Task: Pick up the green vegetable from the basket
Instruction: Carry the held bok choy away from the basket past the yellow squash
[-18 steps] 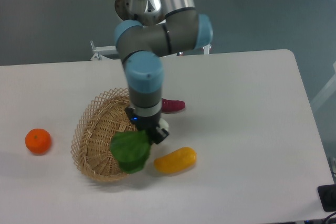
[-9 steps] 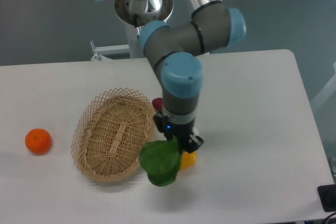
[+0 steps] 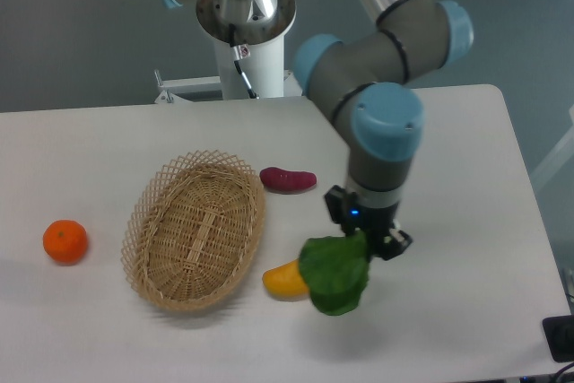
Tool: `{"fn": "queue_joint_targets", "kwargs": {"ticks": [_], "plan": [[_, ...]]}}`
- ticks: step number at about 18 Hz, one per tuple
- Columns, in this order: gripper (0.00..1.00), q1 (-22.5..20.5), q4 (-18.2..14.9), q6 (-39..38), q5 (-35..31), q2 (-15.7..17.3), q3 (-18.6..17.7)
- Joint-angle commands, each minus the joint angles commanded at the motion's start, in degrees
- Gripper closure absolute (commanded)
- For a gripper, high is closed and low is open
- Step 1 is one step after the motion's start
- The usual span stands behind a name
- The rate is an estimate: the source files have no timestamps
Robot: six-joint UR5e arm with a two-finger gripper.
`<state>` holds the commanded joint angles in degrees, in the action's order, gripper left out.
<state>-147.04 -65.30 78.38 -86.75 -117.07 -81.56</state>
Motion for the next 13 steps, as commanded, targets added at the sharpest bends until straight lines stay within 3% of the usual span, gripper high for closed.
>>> {"fn": "queue_joint_targets", "kwargs": {"ticks": [6,13], "plan": [[0.52,-0.53,-0.18,1.42,-0.17,-1.32,3.78],[0.52,-2.99,-0.88,5.82,-0.09,-0.71,3.43]]}}
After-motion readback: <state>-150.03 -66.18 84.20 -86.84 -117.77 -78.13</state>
